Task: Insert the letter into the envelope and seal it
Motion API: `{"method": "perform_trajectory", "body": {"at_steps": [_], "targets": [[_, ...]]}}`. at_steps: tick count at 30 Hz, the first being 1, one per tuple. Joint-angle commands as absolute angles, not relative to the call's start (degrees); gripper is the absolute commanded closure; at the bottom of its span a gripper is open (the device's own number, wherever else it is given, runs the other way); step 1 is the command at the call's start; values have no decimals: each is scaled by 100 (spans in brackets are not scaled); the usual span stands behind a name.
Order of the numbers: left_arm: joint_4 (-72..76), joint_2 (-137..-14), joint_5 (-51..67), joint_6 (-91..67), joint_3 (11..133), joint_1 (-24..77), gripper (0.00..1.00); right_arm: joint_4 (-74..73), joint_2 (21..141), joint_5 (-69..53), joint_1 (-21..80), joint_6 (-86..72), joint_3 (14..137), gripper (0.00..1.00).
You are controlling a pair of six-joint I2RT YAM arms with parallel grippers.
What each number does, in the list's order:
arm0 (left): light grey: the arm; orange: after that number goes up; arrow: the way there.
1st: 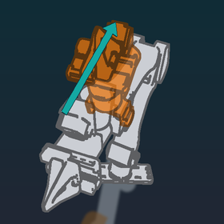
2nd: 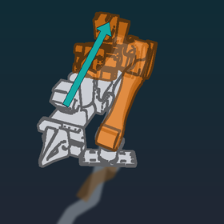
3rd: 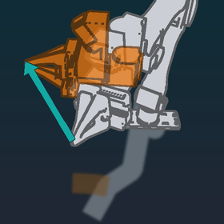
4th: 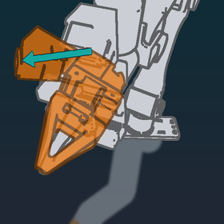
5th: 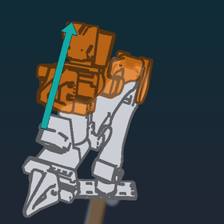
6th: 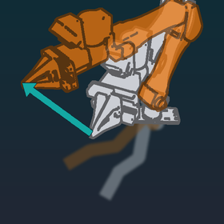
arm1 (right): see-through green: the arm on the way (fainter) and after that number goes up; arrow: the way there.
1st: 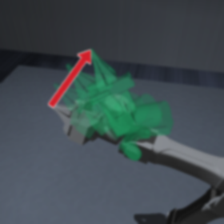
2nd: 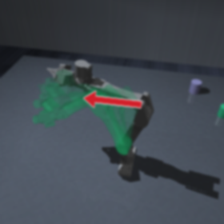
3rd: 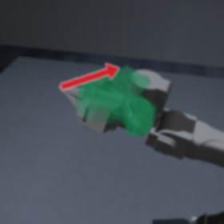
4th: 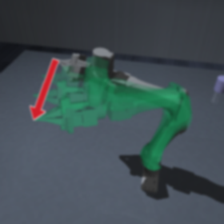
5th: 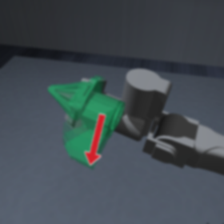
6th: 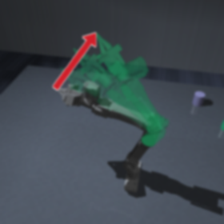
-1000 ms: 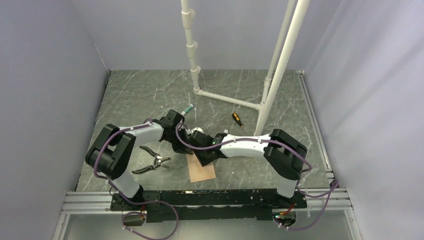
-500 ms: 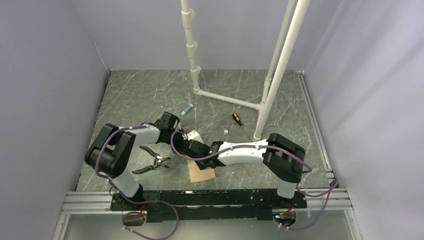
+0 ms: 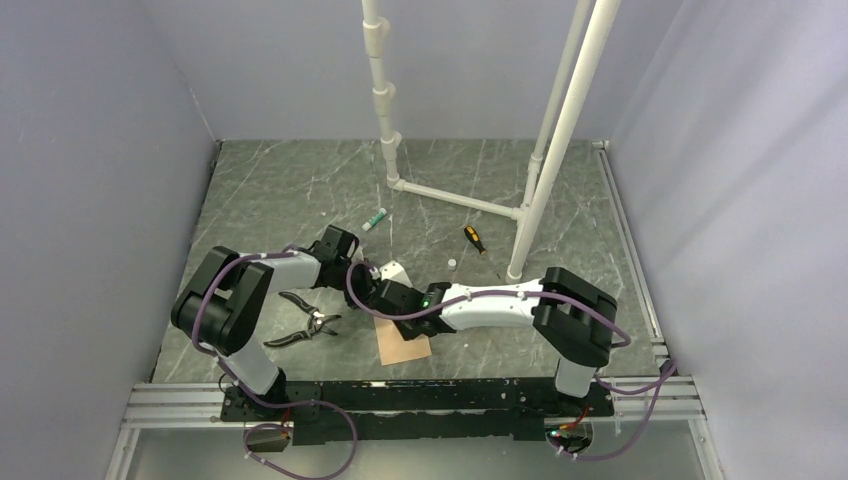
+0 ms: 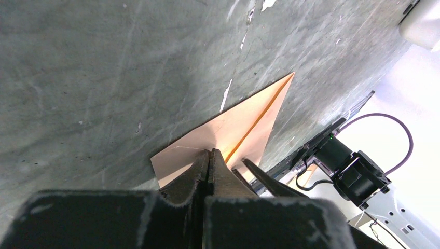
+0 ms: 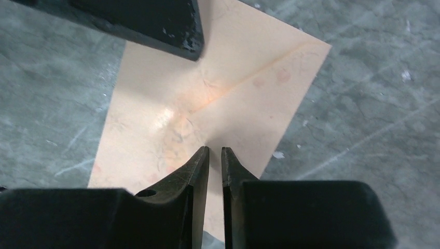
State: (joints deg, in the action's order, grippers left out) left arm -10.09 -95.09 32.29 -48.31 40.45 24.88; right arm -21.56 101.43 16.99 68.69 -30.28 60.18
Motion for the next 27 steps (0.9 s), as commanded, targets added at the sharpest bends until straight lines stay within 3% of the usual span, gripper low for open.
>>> {"method": "perform_trajectory", "body": {"at_steps": [1,27], "targets": [[-1509,-9766,2566,-4582,3733,2601,97,-2824,9753,1888,6776,-3087,6388,80],[-1477,-9896,2638,-4598,3832,2601,98,-3270,10419,1116,6728,-3386,6231,77]]}}
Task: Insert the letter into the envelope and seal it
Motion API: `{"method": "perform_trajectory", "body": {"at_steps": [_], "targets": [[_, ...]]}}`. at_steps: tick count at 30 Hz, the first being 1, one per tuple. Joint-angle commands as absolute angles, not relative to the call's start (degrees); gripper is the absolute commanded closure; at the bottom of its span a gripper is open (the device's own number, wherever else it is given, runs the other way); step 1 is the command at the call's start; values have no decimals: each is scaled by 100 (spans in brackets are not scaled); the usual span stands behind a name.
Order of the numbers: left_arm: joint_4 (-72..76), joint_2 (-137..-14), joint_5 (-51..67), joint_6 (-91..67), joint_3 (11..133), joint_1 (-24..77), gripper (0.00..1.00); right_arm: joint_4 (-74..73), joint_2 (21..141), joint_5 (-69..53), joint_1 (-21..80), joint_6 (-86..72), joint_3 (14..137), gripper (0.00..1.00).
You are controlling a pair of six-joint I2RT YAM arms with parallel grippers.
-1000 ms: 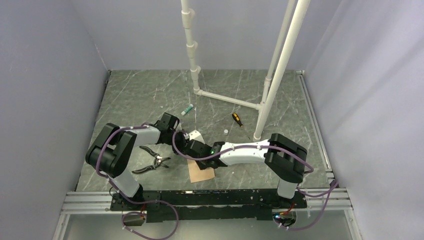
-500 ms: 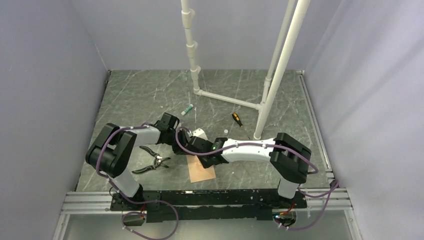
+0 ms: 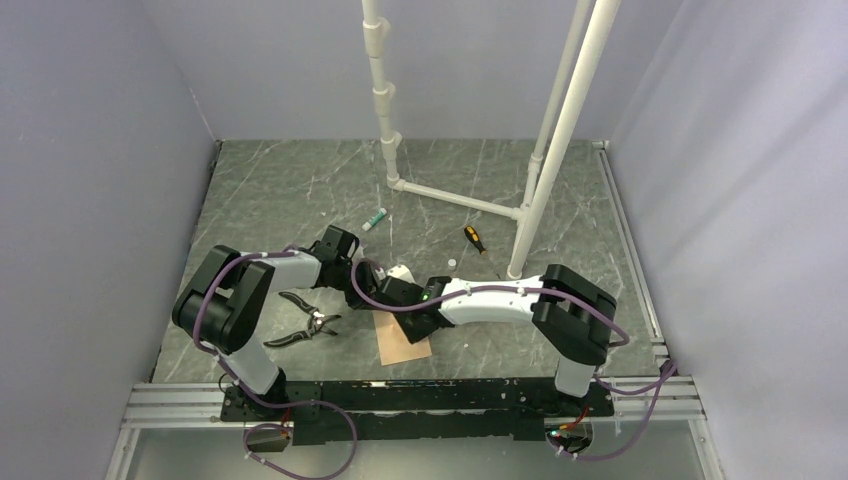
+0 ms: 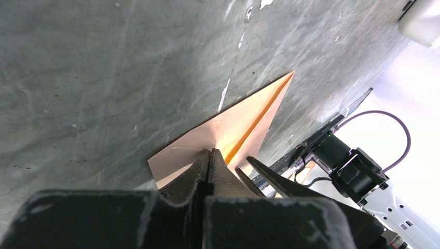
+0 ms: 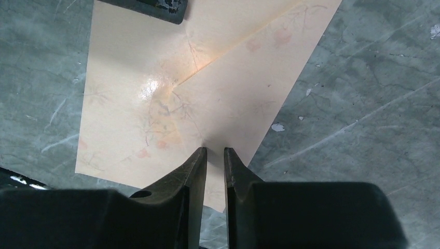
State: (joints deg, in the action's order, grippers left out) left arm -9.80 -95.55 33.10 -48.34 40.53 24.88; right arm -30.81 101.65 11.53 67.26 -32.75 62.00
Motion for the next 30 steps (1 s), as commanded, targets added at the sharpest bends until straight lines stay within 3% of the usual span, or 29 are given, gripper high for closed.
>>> {"method": "perform_trajectory", "body": {"at_steps": [1,18,30], "targets": [[-1481,-9896,2632,-4600,3832,2602,98,-3273,10408,1135,6726,-3392,6265,77],[-1381,-9895,2613,-4563,3719,2602,97,-3346,10742,1476,6590,-3128,7281,76],[-1310,-9971,2640,-4569,3683,2600,97,-3529,11007,1532,6597,-3230,7160,77]]}}
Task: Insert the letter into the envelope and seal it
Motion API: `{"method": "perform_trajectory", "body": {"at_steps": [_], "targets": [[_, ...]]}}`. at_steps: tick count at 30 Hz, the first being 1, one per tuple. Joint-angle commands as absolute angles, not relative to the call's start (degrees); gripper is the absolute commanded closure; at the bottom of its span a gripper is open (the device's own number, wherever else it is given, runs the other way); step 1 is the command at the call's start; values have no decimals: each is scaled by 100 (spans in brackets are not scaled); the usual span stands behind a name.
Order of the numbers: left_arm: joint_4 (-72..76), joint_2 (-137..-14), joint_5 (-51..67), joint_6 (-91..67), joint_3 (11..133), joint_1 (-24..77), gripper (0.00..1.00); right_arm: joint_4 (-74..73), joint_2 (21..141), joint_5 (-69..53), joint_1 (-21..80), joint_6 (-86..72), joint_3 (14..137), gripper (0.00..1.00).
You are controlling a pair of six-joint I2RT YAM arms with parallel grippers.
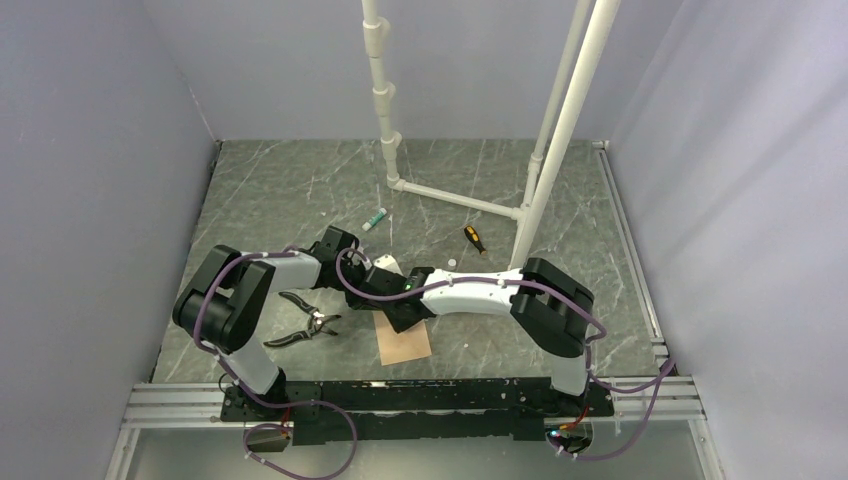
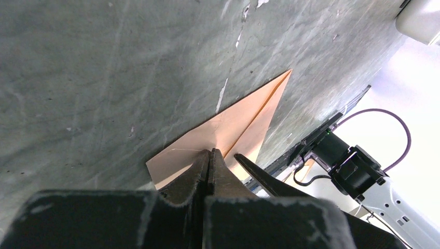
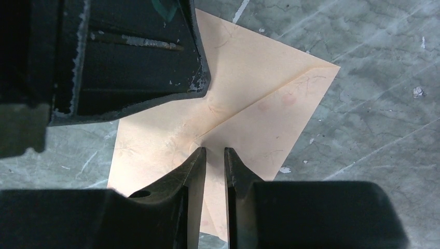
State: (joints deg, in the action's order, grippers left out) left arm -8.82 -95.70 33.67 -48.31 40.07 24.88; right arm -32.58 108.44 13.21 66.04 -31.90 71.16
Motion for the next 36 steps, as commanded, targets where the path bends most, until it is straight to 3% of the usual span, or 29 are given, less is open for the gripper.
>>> {"method": "perform_trajectory", "body": {"at_steps": [1,23,36], "targets": [[-1314,-9975,2639,-4556,3683,2601,98,-3638,11024,1579,6592,-3281,7190,77],[-1311,-10014,2670,-4493,3647,2483,97,-3150,10722,963,6649,-3024,6401,73],[-1238,-10077,2689,-4501,3634,2470,98,-3596,10705,1431,6670,-3201,6813,75]]}}
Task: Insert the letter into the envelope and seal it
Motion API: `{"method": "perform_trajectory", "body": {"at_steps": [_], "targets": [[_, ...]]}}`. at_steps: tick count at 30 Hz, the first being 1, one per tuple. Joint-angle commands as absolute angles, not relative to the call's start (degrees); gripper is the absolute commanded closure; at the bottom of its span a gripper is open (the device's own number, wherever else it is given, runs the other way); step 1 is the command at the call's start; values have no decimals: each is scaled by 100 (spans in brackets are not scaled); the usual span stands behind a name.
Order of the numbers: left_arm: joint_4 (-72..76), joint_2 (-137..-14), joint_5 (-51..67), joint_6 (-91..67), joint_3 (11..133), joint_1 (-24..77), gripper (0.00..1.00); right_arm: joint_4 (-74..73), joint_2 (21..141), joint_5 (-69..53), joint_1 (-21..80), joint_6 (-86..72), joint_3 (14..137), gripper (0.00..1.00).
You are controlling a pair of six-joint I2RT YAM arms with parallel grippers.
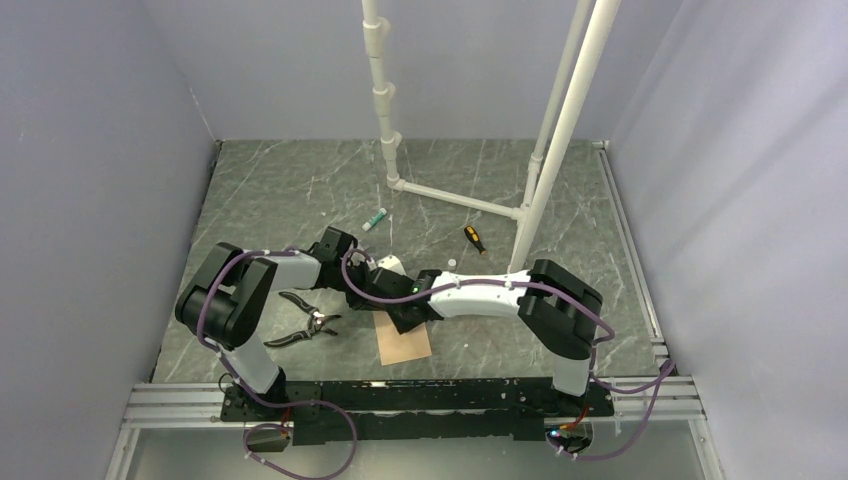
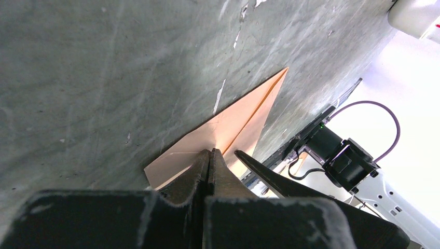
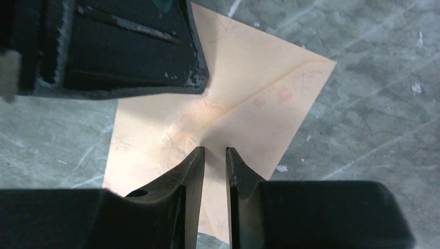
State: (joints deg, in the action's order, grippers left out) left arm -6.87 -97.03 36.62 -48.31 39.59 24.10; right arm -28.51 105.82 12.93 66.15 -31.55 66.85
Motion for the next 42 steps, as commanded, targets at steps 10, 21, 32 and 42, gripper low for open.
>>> {"method": "perform_trajectory", "body": {"at_steps": [10,21,32,42], "targets": [[-1230,-10009,2669,-4498,3603,2470,98,-3611,10633,1373,6668,-3214,7161,78],[-1181,-10073,2691,-4494,3587,2470,97,-3234,10370,976,6718,-3089,6509,77],[-1219,-10081,2683,-4496,3649,2461,98,-3485,9893,895,6916,-3112,5997,77],[-1267,-10098,2716,-4447,3736,2461,98,-3737,9567,1292,6890,-3269,6149,78]]}}
